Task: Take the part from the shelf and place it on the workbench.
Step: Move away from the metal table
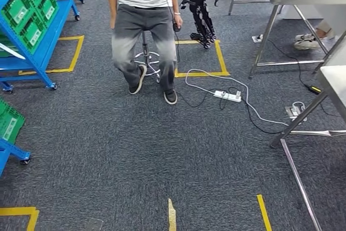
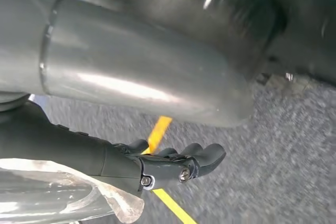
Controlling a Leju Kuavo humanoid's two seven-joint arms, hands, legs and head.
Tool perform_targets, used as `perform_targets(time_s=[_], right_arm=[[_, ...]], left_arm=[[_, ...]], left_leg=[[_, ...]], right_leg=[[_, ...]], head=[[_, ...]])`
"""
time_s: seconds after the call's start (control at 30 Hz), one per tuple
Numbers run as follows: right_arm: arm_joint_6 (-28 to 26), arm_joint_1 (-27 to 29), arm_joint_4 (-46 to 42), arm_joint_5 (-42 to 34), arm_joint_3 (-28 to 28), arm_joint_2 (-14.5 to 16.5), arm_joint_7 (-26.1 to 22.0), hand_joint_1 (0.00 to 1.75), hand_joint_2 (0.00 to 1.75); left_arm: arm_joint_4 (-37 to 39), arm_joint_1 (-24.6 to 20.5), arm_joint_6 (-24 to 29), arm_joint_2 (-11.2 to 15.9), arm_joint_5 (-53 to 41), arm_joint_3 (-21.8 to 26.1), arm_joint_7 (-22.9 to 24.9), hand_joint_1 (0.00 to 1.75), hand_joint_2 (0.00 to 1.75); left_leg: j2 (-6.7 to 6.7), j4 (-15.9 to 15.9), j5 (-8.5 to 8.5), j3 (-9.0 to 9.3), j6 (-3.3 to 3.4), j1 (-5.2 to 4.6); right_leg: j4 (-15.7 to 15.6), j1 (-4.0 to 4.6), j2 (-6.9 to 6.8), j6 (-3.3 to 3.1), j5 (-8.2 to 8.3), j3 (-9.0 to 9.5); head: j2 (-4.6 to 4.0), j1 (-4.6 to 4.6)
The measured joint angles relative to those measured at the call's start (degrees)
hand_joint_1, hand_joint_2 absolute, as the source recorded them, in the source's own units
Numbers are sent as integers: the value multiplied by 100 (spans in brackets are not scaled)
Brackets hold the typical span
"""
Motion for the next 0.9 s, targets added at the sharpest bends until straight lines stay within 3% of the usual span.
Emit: perform_targets(time_s=[0.07, 0.1, 0.13, 0.2, 0.27, 0.33, 0.37, 0.43, 0.47, 0.53, 0.57, 0.63, 0.67, 0.73, 0.77, 0.83, 0.87, 0.9], right_arm=[[4, 0, 3, -2, -1, -6, -9, 0, 0], [8, -4, 3, -3, -2, -7, -13, 0, 0], [17, -7, 2, -4, -3, -6, -13, 0, 0], [47, -3, 3, 0, -4, -4, -20, 0, 0], [78, 16, 3, 2, -5, -4, -29, 0, 0], [93, 23, 3, 1, -8, -8, -30, 0, 0], [93, 17, 2, 1, -9, -9, -30, 0, 0], [94, 2, 2, 2, -11, -8, -29, 0, 0], [98, 1, 3, 4, -11, -8, -29, 0, 0], [104, 0, 4, 11, -11, -7, -28, 0, 0], [107, -6, 4, 16, -10, -8, -28, 0, 0], [108, -41, 3, 20, -8, -7, -28, 0, 0], [108, -57, 2, 21, -7, -6, -29, 0, 0], [108, -66, 0, 21, -6, -5, -29, 0, 0], [108, -61, 1, 21, -7, -6, -29, 0, 0], [110, -44, 2, 19, -7, -6, -29, 0, 0], [115, -34, 2, 18, -7, -6, -32, 0, 0], [122, -26, 2, 18, -7, -6, -38, 0, 0]], left_arm=[[4, -1, 2, 1, -2, 1, 1, 0, 0], [7, 10, 3, 2, -3, 2, 2, 0, 0], [10, 23, 5, 6, -8, 3, 2, 0, 0], [14, 29, 9, 14, -23, 4, 4, 0, 0], [15, 8, 10, 16, -34, 4, 6, 0, 0], [15, 8, 12, 16, -45, 3, 14, 0, 0], [15, 17, 13, 16, -50, 3, 21, 0, 0], [15, 31, 14, 20, -55, 4, 33, 0, 0], [15, 26, 14, 22, -63, 4, 35, 0, 0], [15, 0, 14, 25, -85, 4, 35, 0, 0], [15, -7, 13, 25, -95, 3, 35, 0, 0], [15, 6, 13, 32, -100, 3, 37, 0, 0], [16, 18, 14, 36, -101, 4, 39, 0, 0], [17, 9, 16, 44, -112, 4, 37, 0, 0], [17, -3, 18, 45, -123, 4, 34, 0, 0], [17, -17, 18, 47, -143, 4, 28, 0, 0], [18, -12, 18, 48, -149, 4, 23, 0, 0], [19, -7, 20, 50, -153, 4, 16, 0, 0]], left_leg=[[-130, 19, 15, -51, -68, 14], [-196, 15, 32, -74, -105, 28], [-172, 25, 27, -90, -139, 32], [81, 259, -133, -194, -201, 18], [386, 895, -470, -477, -255, 22], [477, 1483, -670, -745, -295, 53], [500, 1524, -620, -759, -306, 66], [612, 1011, -269, -493, -301, 75], [755, 636, -112, -302, -287, 55], [979, 128, 12, -60, -222, 5], [1005, 54, -13, -36, -190, -19], [882, 16, -9, -36, -116, -16], [817, -8, 3, -21, -84, -4], [683, -51, 27, 5, -13, 26], [611, -52, 27, 3, 8, 25], [450, -48, 23, 1, 30, 21], [367, -45, 22, 6, 31, 19], [279, -40, 20, 14, 28, 19]], right_leg=[[-225, -2, 130, -21, 15, 119], [-250, 1, 72, -40, 21, 142], [-270, 1, 1, -68, 37, 155], [-319, -10, -165, -133, 59, 190], [-333, -3, -357, -174, 44, 215], [-331, 5, -546, -191, 19, 229], [-330, 6, -628, -191, 6, 239], [-329, 6, -770, -176, -26, 281], [-328, 16, -838, -155, -49, 302], [-319, 46, -970, -90, -100, 339], [-319, 60, -1038, -56, -119, 353], [-330, 58, -1130, 1, -153, 391], [-293, 47, -1039, 29, -203, 388], [100, 21, -684, 71, -449, 207], [471, 17, -511, 77, -623, 24], [1176, 18, -403, 79, -849, -375], [1297, 19, -391, 75, -808, -480], [1182, 18, -374, 68, -643, -475]], head=[[0, -4], [0, -5], [0, -7], [0, -34], [0, -59], [0, -59], [0, -59], [0, -61], [0, -62], [0, -58], [0, -58], [0, -56], [0, -50], [0, -22], [0, -5], [0, 1], [0, 1], [0, 0]])
